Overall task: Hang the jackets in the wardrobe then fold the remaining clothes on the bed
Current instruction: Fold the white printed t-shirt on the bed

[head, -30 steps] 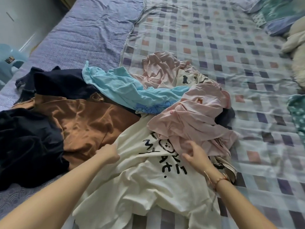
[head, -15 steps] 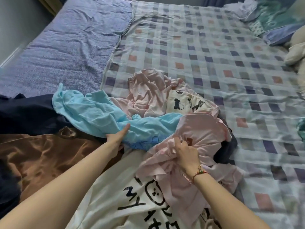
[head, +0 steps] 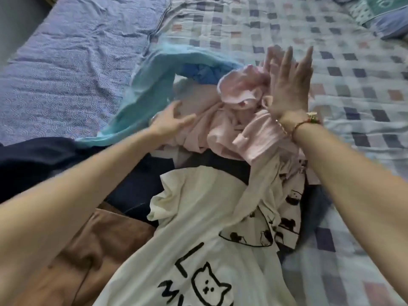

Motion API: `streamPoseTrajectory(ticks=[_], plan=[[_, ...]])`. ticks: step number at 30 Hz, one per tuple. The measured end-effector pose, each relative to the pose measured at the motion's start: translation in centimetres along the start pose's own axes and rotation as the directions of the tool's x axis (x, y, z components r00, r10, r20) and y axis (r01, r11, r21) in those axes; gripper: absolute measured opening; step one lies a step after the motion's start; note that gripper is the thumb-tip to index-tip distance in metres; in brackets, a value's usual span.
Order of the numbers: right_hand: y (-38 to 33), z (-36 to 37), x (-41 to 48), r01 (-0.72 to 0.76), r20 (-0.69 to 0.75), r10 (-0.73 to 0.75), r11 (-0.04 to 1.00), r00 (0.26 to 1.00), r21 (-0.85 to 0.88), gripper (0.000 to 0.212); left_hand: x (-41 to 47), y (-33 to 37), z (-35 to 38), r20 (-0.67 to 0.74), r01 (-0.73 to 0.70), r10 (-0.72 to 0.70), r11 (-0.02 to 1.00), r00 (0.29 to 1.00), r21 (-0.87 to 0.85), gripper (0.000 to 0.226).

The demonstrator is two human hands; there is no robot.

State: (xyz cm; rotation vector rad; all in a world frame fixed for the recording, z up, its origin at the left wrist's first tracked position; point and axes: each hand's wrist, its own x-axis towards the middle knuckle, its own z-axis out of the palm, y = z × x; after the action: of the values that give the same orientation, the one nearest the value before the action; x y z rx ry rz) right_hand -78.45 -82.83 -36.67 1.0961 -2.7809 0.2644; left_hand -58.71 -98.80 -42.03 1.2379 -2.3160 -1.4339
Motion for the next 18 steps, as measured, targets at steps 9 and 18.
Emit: streamPoseTrajectory(ticks=[9, 18], plan=[[-1.5, 8.3, -24.7, -0.278, 0.542, 0.013, 0.869, 0.84, 0.41, 0.02, -8.6, -8.1, 5.6, -0.002, -0.205, 0.236, 0.847, 0.972, 0.49, 0.018], [0.5, 7.7, -31.1, -0.199, 0.712, -0.017, 0.955, 0.702, 0.218, 0.029, -15.0, -16.1, -13.1, -0.158, 0.255, -0.456, 0.159, 0.876, 0.954, 0.029]])
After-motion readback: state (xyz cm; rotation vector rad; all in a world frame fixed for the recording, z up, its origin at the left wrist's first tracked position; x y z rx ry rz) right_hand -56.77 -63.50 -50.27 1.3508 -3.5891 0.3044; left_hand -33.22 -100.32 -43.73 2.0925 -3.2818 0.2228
